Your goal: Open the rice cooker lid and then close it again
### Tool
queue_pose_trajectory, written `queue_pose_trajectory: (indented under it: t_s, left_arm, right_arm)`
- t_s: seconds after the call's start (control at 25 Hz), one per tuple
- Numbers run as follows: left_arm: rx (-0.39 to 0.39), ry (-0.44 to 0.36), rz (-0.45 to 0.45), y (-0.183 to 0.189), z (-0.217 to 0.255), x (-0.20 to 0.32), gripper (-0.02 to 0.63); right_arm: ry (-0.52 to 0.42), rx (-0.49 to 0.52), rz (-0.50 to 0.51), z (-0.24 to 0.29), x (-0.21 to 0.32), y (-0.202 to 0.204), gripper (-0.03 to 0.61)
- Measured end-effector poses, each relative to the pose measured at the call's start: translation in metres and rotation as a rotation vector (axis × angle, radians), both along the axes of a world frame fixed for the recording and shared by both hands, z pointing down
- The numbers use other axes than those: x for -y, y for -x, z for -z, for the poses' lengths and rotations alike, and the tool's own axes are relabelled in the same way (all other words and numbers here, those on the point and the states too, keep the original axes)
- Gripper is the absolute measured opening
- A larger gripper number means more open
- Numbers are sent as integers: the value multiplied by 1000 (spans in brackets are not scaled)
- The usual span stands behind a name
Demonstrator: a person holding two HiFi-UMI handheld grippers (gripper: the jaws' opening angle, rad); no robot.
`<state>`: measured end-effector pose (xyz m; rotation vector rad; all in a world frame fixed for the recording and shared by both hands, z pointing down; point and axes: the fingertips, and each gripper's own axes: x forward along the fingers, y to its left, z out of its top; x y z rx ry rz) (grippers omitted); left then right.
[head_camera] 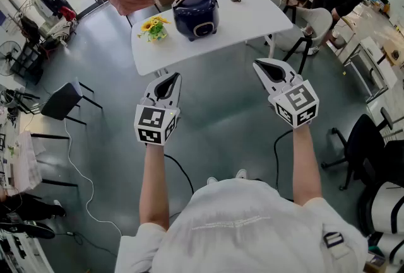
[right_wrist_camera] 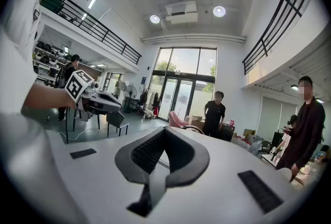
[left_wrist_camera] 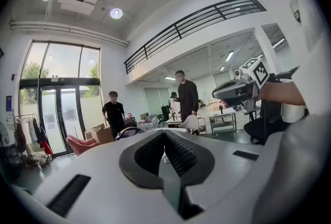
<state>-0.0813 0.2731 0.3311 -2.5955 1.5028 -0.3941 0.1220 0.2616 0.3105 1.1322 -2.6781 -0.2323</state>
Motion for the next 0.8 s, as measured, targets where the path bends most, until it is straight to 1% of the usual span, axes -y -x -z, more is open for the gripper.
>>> queue_pose_trajectory:
  t_s: [0.32,0.4,0.56,0.72,0.8]
  left_arm:
    - [2,5,-5,-1,-3,-3,15]
    - [3,9,-7,-3,-3,-3,15]
    - [4,19,-11,-6,-6,-4,15]
    - [0,29,-8,-7,-10,-5,15]
    - [-3,32,-4,-8,-11,-6,15]
  right_arm:
    - [-8,-6,-5,1,-2,0,25]
    - [-6,6,-3,2,-3,0,25]
    - [28,59,31,3,-8,2,25]
    - [73,67,37,-4,-8,1,23]
    - [78,62,33,-6,-7,-2,25]
